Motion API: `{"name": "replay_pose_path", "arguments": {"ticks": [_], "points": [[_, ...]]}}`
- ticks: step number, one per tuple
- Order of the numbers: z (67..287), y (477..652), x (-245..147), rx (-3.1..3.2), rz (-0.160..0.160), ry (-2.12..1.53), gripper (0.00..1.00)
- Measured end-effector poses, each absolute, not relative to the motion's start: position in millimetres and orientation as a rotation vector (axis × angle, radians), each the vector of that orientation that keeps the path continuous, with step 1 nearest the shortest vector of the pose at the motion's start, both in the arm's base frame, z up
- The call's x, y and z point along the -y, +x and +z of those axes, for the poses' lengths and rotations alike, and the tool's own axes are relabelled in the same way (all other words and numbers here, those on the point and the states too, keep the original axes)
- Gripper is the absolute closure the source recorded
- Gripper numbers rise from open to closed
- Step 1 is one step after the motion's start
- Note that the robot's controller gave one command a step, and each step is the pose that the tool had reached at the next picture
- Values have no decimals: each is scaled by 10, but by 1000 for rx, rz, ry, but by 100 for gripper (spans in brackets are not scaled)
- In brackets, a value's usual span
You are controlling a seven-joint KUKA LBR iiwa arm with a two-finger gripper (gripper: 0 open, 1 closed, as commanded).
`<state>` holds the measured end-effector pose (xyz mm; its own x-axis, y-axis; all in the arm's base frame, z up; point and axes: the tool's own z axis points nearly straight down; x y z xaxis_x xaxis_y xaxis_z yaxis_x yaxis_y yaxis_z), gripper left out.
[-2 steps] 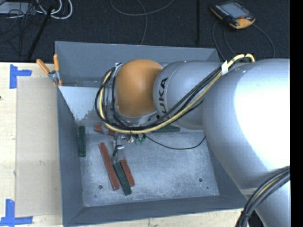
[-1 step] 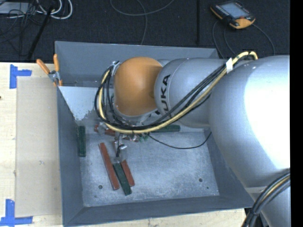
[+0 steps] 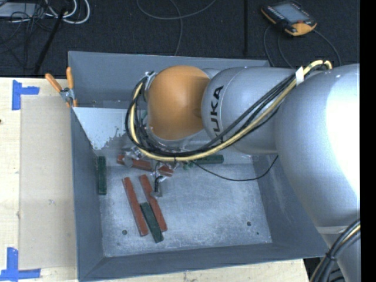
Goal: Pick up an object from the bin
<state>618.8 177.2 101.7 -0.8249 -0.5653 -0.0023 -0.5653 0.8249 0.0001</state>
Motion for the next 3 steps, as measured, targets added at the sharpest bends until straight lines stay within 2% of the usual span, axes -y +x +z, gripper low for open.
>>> {"name": "replay_pose_path", "arguments": {"ticks": [1, 2, 3], "points": [[850, 6216, -2012, -3075, 1, -626, 0], [768, 6138, -1657, -3075, 5, -642, 0], [743, 5804, -1387, -3046, -6, -767, 0]]}}
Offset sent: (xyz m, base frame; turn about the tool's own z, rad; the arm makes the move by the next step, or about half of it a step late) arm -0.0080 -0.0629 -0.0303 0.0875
